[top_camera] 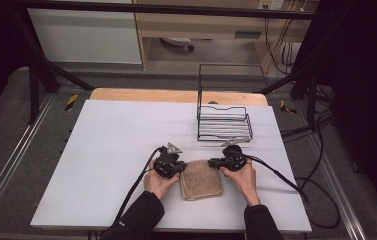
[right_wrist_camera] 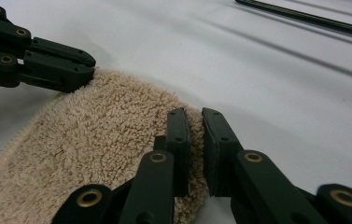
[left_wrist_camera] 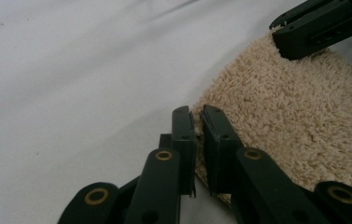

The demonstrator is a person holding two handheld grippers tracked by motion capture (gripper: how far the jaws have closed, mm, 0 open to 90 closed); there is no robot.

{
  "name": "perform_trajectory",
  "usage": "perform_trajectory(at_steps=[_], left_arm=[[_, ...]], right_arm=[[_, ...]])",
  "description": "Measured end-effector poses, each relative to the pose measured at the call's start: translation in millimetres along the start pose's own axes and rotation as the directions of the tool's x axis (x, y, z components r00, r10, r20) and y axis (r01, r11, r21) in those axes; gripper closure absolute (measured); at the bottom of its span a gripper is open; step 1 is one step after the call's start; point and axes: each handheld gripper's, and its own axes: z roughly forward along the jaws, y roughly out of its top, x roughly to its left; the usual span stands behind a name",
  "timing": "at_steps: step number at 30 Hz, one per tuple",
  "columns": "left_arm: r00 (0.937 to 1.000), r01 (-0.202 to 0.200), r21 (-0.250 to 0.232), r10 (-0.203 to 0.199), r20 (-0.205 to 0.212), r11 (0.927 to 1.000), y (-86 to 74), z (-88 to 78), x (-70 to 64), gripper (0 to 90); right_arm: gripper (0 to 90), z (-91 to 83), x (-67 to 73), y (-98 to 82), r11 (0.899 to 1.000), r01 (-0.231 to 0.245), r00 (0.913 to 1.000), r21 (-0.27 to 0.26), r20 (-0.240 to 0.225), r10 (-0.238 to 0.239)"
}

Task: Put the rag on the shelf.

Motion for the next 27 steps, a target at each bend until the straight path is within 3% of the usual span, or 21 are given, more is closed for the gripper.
perform_trajectory(at_steps=[5, 11, 19, 27], left_arm=[[0.999, 0.033, 0.002, -0.033, 0.029, 0.9995, 0.4, -1.1, 4.9, 84.8], [0.9964, 0.067, -0.039, -0.064, 0.056, 0.997, -0.3, -6.7, 7.0, 85.8], [0.9959, 0.066, -0.094, -0.06, 0.068, 0.9933, 1.0, -18.6, 2.9, 86.0], [0.9976, 0.034, -0.142, -0.025, 0.065, 0.9893, 1.4, -31.4, -3.7, 86.0]], right_arm=[[84.9, -0.9, -0.1, 0.3, 1.0, -0.011, 0.9999, 0.003, 0.001, 0.011], [85.3, -6.5, 2.6, 0.4, 1.0, -0.006, 1.0, -0.015, 0.003, 0.006], [85.4, -24.1, 10.4, -0.2, 0.997, 0.009, 1.0, -0.077, -0.002, -0.009], [85.4, -36.5, 17.0, -1.9, 0.992, 0.025, 0.9997, -0.124, -0.005, -0.026]])
